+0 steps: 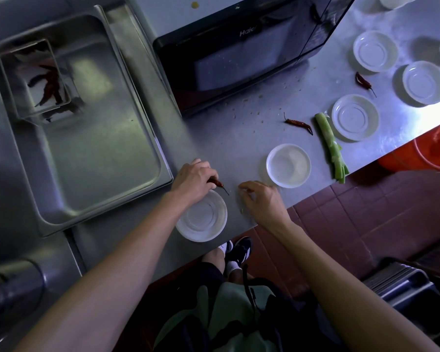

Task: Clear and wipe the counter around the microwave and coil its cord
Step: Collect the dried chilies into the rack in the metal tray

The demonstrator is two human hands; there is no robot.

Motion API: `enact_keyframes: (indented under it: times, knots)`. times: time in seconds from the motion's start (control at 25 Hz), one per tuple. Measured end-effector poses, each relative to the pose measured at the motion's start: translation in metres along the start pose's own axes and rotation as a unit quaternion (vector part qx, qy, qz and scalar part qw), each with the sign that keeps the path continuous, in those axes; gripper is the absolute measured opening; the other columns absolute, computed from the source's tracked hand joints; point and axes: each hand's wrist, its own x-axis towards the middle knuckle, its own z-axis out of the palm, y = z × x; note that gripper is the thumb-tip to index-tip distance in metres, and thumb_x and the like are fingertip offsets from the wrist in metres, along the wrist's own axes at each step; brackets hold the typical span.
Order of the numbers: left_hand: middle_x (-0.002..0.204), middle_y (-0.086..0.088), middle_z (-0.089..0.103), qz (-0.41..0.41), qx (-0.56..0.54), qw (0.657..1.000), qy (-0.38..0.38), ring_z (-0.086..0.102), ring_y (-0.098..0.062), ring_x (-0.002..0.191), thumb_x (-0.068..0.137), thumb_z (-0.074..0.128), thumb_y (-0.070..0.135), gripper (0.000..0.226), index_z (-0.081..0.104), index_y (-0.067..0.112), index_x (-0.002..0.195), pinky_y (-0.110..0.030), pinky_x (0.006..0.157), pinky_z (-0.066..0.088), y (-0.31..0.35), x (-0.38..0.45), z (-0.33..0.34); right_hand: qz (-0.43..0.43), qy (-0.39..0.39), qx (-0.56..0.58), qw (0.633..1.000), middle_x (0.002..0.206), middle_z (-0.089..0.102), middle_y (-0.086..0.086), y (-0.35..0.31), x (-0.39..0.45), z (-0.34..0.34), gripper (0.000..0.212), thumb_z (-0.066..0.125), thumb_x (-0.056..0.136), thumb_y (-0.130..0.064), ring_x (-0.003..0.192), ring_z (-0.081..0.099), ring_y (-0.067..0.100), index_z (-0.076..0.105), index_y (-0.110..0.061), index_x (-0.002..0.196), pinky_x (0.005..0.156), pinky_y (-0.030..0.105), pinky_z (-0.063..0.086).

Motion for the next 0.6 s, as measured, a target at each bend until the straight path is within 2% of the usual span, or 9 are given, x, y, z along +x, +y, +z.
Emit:
enact_keyframes:
  times: [0.16, 0.4, 0.6]
  knots:
    - [0.098, 0.002, 0.059, 0.008, 0.006, 1.000, 0.016, 0.050, -0.021, 0.104, 0.086, 0.072, 0.029, 0.016, 0.071, 0.021, 0.100, -0.036, 0.082, 0.041, 0.002, 0.000, 0.006, -0.001, -0.009, 0.001, 1.000, 0.101, 0.074, 0.004, -0.001, -0.004, -0.002, 0.020, 0.060, 0.092, -0.009, 0.071, 0.071, 0.018, 0.073, -0.012, 0.106, 0.073, 0.038, 0.056]
    - [0.105, 0.002, 0.056, 0.016, 0.018, 0.999, 0.034, 0.047, -0.020, 0.107, 0.089, 0.065, 0.031, 0.015, 0.063, 0.021, 0.100, -0.034, 0.083, 0.035, 0.008, 0.003, 0.014, -0.021, 0.013, -0.008, 1.000, 0.107, 0.074, 0.006, -0.010, 0.011, -0.022, 0.023, 0.061, 0.090, -0.005, 0.091, 0.069, 0.021, 0.074, -0.010, 0.108, 0.082, 0.035, 0.055]
    - [0.098, 0.000, 0.061, 0.035, -0.003, 0.998, 0.043, 0.052, -0.024, 0.100, 0.088, 0.063, 0.022, 0.006, 0.062, 0.018, 0.091, -0.038, 0.081, 0.040, 0.010, 0.013, 0.010, -0.024, 0.027, -0.016, 0.999, 0.109, 0.074, 0.002, -0.016, 0.029, -0.039, 0.022, 0.061, 0.092, -0.006, 0.093, 0.068, 0.015, 0.074, -0.012, 0.109, 0.083, 0.028, 0.055]
